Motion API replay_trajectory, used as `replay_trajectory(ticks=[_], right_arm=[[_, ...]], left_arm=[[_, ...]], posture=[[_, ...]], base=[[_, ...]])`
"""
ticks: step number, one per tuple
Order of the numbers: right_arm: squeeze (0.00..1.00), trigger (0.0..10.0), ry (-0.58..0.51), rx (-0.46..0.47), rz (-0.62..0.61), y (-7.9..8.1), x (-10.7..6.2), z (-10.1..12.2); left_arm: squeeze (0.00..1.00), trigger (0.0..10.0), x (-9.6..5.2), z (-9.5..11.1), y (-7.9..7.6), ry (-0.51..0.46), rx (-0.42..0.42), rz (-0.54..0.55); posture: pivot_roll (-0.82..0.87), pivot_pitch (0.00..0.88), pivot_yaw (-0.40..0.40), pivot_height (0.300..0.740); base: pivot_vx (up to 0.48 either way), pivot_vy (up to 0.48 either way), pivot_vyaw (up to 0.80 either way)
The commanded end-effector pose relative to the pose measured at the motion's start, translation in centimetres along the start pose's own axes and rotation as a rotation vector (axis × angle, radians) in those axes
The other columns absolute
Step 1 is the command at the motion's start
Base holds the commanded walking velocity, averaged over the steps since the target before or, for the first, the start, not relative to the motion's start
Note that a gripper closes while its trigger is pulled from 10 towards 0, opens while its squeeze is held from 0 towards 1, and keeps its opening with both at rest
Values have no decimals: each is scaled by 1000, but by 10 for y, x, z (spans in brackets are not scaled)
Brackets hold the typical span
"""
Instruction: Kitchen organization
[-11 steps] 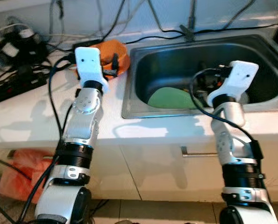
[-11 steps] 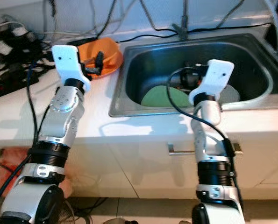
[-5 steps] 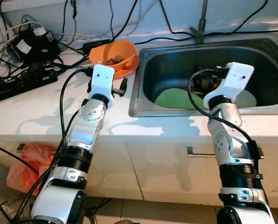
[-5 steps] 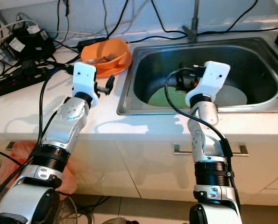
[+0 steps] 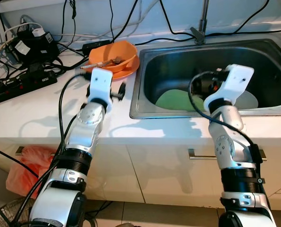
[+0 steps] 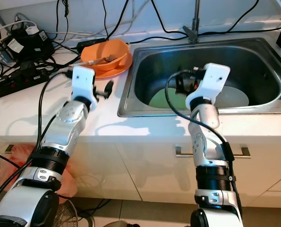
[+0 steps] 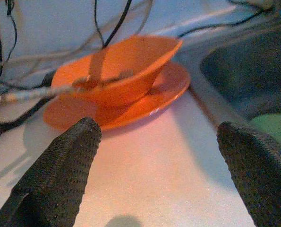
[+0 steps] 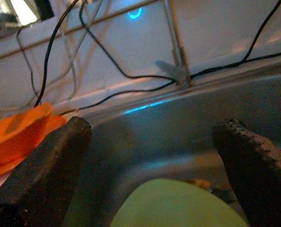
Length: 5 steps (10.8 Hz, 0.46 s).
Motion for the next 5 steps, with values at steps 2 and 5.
replay_trajectory(ticks=[2, 5], right_arm=[[0, 10000, 40, 1, 76, 17, -3, -5], [0, 10000, 98, -51, 129, 27, -16, -19]], left_arm=[[0, 10000, -1, -18, 20, 84, 24, 36], [0, 10000, 0, -9, 27, 47, 2, 54]], posture=[[65, 0, 157, 740], [58, 18, 149, 740]], base=[[0, 0, 0], [0, 0, 0]])
Point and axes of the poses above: a point about 5 cm out from each wrist's last joint towards the gripper, its own x axis pointing out of the wrist towards the gripper, its own z axis along the axis of the wrist's last joint, y = z × x, the point moved 5 cm from there along x, pointing out of the wrist towards the gripper, and after that the axes turned 9 degrees about x, right-handed, at the moved point
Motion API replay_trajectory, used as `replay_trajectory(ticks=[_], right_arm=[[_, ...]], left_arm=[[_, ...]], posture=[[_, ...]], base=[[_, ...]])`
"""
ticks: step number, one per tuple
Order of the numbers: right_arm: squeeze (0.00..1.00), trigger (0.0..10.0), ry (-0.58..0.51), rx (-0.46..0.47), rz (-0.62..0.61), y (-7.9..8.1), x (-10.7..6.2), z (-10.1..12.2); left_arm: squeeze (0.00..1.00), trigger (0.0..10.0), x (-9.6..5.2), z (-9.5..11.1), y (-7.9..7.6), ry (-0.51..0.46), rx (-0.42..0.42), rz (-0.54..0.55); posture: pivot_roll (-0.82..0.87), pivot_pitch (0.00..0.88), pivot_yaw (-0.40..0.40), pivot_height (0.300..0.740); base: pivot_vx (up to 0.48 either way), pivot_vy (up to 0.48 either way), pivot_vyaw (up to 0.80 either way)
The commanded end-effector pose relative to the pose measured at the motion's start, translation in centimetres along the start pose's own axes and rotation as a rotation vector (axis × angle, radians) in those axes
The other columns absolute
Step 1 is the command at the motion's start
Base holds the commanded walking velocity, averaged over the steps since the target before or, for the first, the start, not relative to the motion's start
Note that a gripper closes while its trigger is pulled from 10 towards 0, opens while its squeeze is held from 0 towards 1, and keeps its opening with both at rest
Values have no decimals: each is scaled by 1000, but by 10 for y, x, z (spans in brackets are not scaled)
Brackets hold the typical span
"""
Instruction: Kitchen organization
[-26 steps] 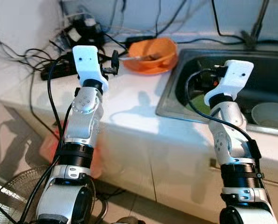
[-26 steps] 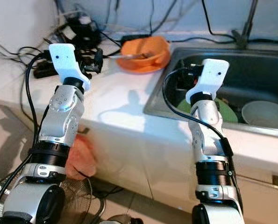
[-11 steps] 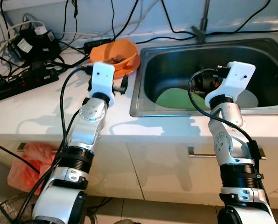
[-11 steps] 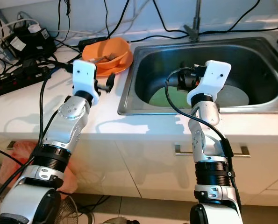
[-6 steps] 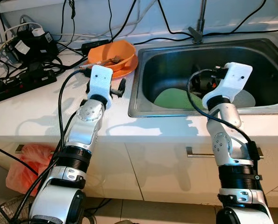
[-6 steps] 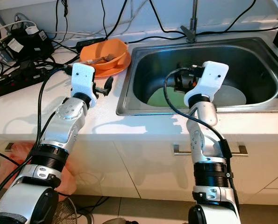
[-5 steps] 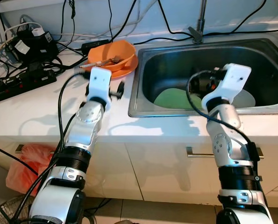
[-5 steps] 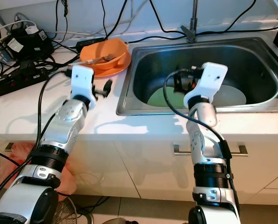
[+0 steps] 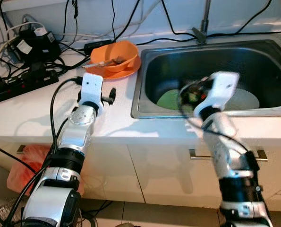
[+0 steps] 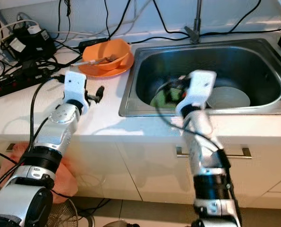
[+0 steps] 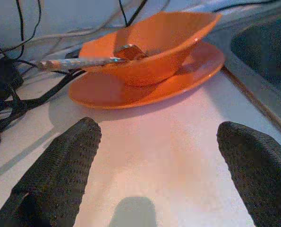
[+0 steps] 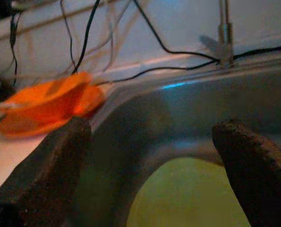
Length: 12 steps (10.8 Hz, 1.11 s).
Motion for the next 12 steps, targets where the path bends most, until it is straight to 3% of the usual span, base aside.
replay_trajectory(ticks=[1, 3, 6, 9, 10, 11, 12], right_arm=[[0, 10000, 5, -21, 18, 5, -2, 2], [0, 10000, 25, -87, 32, -1, -4, 11], [0, 10000, 37, -142, 33, -8, -8, 20], [0, 10000, 60, -162, 15, -11, -13, 14], [0, 10000, 67, -187, -11, -15, -13, 19], [0, 10000, 71, -194, -20, -21, -15, 22], [0, 10000, 81, -181, -82, -40, -14, 20]], left_arm=[[0, 10000, 0, 5, 4, -23, -22, 19], [0, 10000, -1, 4, -14, -33, -82, 23], [0, 10000, -4, 1, -26, -47, -151, 66], [0, 10000, -10, 0, -26, -77, -176, 120], [0, 10000, -10, 0, -35, -75, -172, 99], [0, 10000, -11, 1, -42, -81, -177, 90], [0, 10000, -11, 5, -52, -91, -185, 74]], posture=[[49, 24, 138, 740], [-16, 38, 67, 740], [-62, 36, 26, 740], [-88, 14, 5, 740], [-105, 15, -27, 740], [-99, 13, -46, 740], [-61, 16, -60, 740]], base=[[0, 0, 0], [0, 0, 0], [0, 0, 0], [0, 0, 0], [0, 0, 0], [0, 0, 0], [0, 0, 0]])
Point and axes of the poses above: a point about 5 cm out from each wrist's last joint towards the gripper, its own x axis pointing out of the wrist towards the gripper, its own z axis along the axis of the wrist's last joint, y = z × x, the point moved 5 cm from there along x, pointing out of the wrist towards the gripper, and after that the axes turned 9 degrees about x, right-handed, at the moved point
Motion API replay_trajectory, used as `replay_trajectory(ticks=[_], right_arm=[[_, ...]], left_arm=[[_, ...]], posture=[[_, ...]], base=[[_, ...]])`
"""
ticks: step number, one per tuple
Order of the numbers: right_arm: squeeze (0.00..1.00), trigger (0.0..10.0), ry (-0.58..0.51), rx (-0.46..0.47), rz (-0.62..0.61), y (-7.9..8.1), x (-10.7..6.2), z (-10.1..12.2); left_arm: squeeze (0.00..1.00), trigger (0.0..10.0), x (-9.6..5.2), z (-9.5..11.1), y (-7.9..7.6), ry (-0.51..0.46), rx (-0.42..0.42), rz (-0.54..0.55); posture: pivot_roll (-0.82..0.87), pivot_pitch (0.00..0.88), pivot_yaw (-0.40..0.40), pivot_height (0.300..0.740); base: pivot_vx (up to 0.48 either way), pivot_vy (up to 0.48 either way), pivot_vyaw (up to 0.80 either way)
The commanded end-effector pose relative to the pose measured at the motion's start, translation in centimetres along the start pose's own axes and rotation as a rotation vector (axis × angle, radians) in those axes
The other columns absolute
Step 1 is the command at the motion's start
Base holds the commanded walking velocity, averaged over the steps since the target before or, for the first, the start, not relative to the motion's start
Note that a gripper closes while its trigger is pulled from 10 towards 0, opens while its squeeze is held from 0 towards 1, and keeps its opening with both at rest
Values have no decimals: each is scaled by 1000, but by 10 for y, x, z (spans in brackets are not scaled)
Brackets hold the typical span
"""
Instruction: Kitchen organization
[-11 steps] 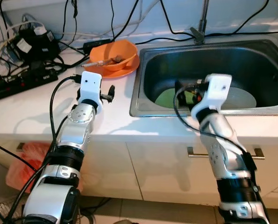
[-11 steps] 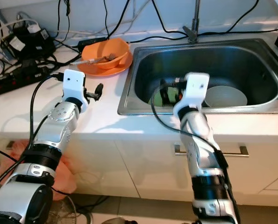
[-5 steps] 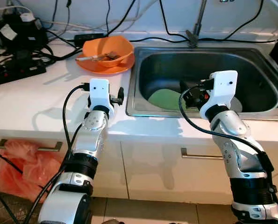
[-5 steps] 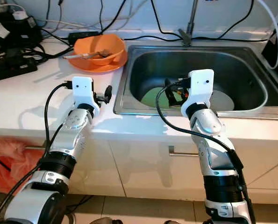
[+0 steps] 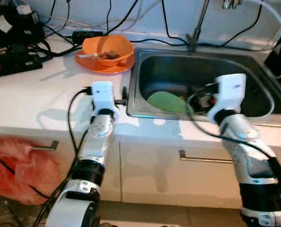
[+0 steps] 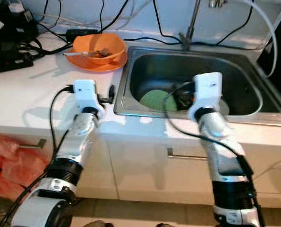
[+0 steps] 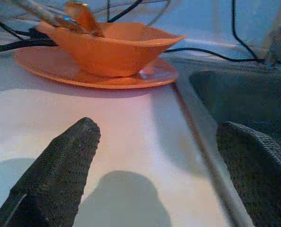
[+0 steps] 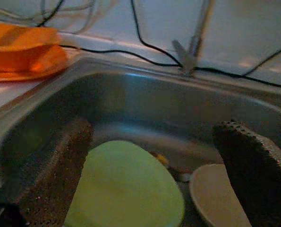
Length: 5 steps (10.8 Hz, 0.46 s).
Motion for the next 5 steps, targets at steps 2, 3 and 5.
replay_trajectory(ticks=[2, 3, 5], right_arm=[[0, 10000, -11, 1, -57, -16, 6, 0], [0, 10000, -16, 4, -59, -16, 7, 1], [0, 10000, -45, -10, -41, -11, 12, 7]], left_arm=[[0, 10000, 2, 8, -2, -17, 11, 5], [0, 10000, 2, 8, -1, -19, 11, 5], [0, 10000, 1, 6, 0, -10, 26, -7]], posture=[[-26, 20, -29, 740], [-27, 21, -23, 740], [-30, 49, 29, 740]], base=[[0, 0, 0], [0, 0, 0], [0, 0, 0]])
Point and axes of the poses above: a point about 5 cm out from each wrist's last joint towards the gripper, its own x axis pointing out of the wrist towards the gripper, its own z axis along the axis of the wrist's last joint, y = z × x, the point moved 5 cm from there along x, pointing out of the wrist towards the gripper, and after that the axes turned 9 degrees about x, right-handed, at the moved point
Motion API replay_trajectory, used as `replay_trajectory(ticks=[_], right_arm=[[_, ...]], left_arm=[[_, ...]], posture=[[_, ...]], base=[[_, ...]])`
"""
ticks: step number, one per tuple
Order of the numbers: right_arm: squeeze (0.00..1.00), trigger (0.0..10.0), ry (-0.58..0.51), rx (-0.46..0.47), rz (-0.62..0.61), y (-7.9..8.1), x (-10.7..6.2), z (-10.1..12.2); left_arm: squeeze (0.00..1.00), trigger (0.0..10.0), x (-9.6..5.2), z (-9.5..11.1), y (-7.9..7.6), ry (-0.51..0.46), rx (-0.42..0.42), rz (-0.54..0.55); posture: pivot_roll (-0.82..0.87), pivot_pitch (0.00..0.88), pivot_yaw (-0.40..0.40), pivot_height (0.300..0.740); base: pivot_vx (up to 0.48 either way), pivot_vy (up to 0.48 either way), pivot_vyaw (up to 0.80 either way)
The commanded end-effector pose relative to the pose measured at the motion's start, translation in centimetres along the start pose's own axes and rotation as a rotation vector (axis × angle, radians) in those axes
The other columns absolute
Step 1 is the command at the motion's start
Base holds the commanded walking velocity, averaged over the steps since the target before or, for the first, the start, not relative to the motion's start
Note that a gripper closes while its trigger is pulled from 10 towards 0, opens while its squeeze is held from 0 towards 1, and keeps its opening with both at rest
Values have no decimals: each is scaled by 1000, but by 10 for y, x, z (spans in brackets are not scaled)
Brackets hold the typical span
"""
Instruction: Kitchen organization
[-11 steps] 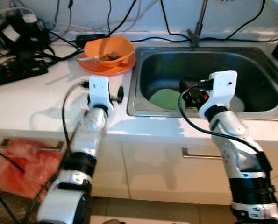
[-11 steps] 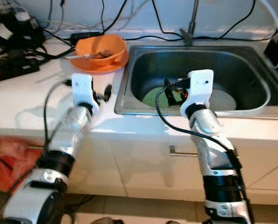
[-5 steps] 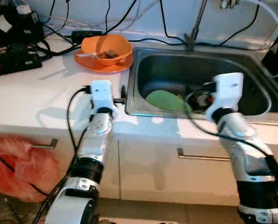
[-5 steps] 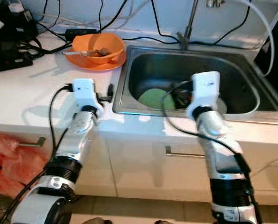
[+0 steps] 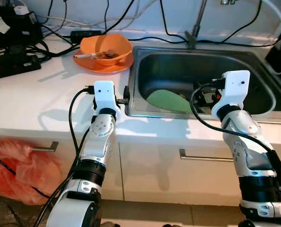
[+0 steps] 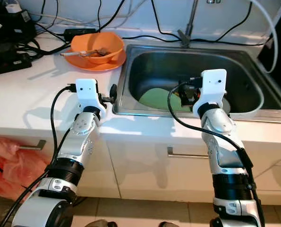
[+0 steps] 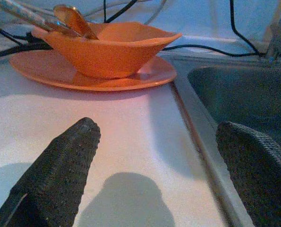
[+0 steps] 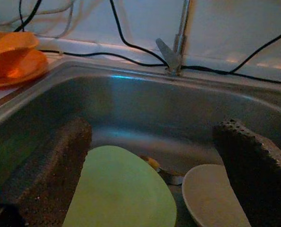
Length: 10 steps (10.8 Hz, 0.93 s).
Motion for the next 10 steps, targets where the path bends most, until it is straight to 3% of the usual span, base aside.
replay_trajectory(ticks=[1, 2, 4, 5, 8, 10], right_arm=[[0, 10000, -23, 20, -5, 0, 4, 5], [0, 10000, -30, 30, 26, 8, 10, 6], [0, 10000, -18, 54, 33, 14, 21, 6], [0, 10000, -24, 49, 56, 19, 21, 9], [0, 10000, -23, 60, 52, 22, 19, 5], [0, 10000, -19, 71, 42, 21, 14, 1]], left_arm=[[0, 10000, 1, 9, -1, -26, 30, -18], [0, 10000, 3, 17, 5, -55, 65, -8], [0, 10000, 5, 12, 17, -19, 69, 43], [0, 10000, 6, 9, 18, 6, 77, 40], [0, 10000, 13, 3, 43, 58, 175, 60], [0, 10000, 19, 3, 45, 83, 247, 15]], posture=[[9, 16, 21, 740], [44, 14, 27, 740], [51, 18, -16, 740], [55, 24, -23, 740], [43, 42, -1, 740], [39, 55, 18, 740]], base=[[0, 0, 0], [0, 0, 0], [0, 0, 0], [0, 0, 0], [0, 0, 0], [0, 0, 0]])
Point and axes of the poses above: a point about 5 cm out from each wrist's last joint towards the gripper, its own x axis pointing out of the wrist towards the gripper, its own z axis along the axis of the wrist's last joint, y = z × x, the point moved 5 cm from there along x, pointing out of the wrist towards the gripper, and after that the axes turned 9 degrees about x, right-handed, at the moved point
